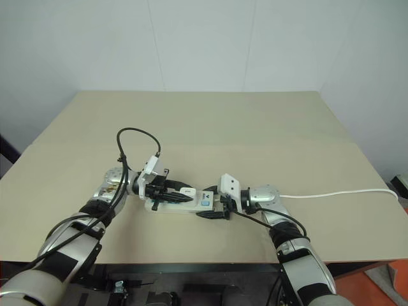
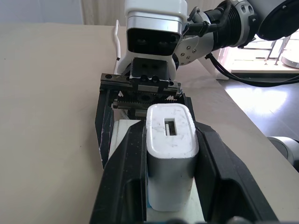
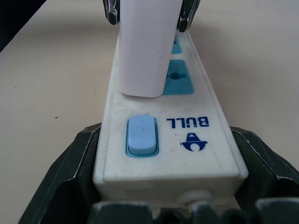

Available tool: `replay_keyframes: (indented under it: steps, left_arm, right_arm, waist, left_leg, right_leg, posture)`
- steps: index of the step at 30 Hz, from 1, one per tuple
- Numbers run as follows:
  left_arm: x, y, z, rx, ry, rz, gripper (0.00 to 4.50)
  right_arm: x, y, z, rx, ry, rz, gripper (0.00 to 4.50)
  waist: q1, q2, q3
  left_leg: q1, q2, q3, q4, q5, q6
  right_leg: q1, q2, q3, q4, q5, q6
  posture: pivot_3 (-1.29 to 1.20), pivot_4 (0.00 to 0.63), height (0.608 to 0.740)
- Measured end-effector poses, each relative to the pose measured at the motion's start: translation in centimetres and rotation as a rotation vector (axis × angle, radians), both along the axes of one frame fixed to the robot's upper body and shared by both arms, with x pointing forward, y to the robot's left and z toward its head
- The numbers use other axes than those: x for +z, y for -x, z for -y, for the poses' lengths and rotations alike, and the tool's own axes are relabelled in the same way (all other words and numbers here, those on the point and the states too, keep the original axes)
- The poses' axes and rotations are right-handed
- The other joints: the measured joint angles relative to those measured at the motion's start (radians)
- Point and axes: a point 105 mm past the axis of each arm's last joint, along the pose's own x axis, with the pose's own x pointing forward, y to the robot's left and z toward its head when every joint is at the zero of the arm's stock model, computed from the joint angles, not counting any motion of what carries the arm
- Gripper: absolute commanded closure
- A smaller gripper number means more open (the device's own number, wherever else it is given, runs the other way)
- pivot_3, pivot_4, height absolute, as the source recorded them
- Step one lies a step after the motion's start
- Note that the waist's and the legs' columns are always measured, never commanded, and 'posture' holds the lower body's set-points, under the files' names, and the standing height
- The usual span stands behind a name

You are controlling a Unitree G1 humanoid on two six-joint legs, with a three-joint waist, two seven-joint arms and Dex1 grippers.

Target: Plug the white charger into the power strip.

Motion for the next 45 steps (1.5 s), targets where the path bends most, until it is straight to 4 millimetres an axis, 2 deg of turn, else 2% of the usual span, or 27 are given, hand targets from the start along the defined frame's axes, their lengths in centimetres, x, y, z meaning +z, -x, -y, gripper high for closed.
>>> replay_keyframes:
  steps: [14, 25, 27, 29, 35, 36, 45]
  left_arm:
    - [-0.6, 0.2, 0.1, -0.014, -0.029, 0.145, 3.48]
    - [-0.9, -0.1, 0.2, 0.015, -0.027, 0.115, 3.48]
    - [-0.9, -0.2, 0.1, 0.020, -0.027, 0.114, 2.76]
    - [-2.1, -0.1, -0.7, 0.048, -0.067, 0.076, 2.15]
    - [-1.6, -0.6, -0.9, 0.092, -0.010, 0.083, 0.17]
    - [-1.6, -0.6, -1.0, 0.093, -0.010, 0.084, 0.04]
    - [-1.3, -0.7, -1.5, 0.102, -0.014, 0.053, 0.04]
  right_arm:
    - [-0.2, -0.1, 0.1, -0.008, 0.007, -0.001, 1.08]
    - [-0.4, -0.2, 0.3, -0.029, 0.010, -0.002, 1.08]
    - [-0.4, -0.3, 0.3, -0.031, 0.010, -0.004, 1.08]
    - [-0.4, -0.1, 0.0, -0.019, 0.006, 0.001, 1.08]
    - [-0.4, 0.0, 0.0, -0.011, 0.003, 0.001, 1.08]
    - [-0.4, 0.0, 0.0, -0.010, 0.002, 0.001, 1.08]
    - [-0.2, 0.0, -0.1, -0.005, 0.001, 0.005, 1.08]
  waist:
    - [0.001, 0.000, -0.001]
    - [0.002, 0.001, -0.003]
    - [0.002, 0.001, -0.003]
    - [-0.001, 0.002, -0.003]
    - [-0.001, 0.002, -0.003]
    - [-0.001, 0.002, -0.003]
    - [-0.003, 0.001, -0.003]
  left_leg:
    - [0.005, 0.000, 0.000, 0.001, 0.000, 0.000]
    - [0.007, 0.000, 0.000, 0.002, 0.000, 0.000]
    - [0.009, 0.000, 0.000, 0.002, 0.000, 0.000]
    - [0.009, 0.000, 0.001, 0.001, 0.000, 0.000]
    - [0.005, 0.000, 0.000, 0.001, 0.000, 0.000]
    - [0.005, 0.000, 0.001, 0.001, 0.000, 0.000]
    - [0.004, 0.000, 0.000, 0.001, 0.000, 0.000]
  right_leg:
    - [0.004, 0.000, 0.000, 0.001, 0.001, 0.000]
    - [0.007, 0.000, 0.001, 0.001, 0.002, 0.002]
    - [0.009, 0.000, 0.001, 0.001, 0.002, 0.002]
    - [0.008, 0.000, 0.001, 0.001, 0.002, 0.002]
    - [0.005, 0.000, 0.001, 0.001, 0.002, 0.002]
    - [0.005, 0.000, 0.001, 0.001, 0.002, 0.002]
    - [0.003, 0.000, 0.001, 0.001, 0.002, 0.002]
  posture:
    - [0.00, 0.150, 0.740]
    - [0.00, 0.150, 0.740]
    - [0.00, 0.150, 0.740]
    - [0.00, 0.150, 0.740]
    - [0.00, 0.150, 0.740]
    - [0.00, 0.150, 0.740]
    - [0.00, 0.150, 0.740]
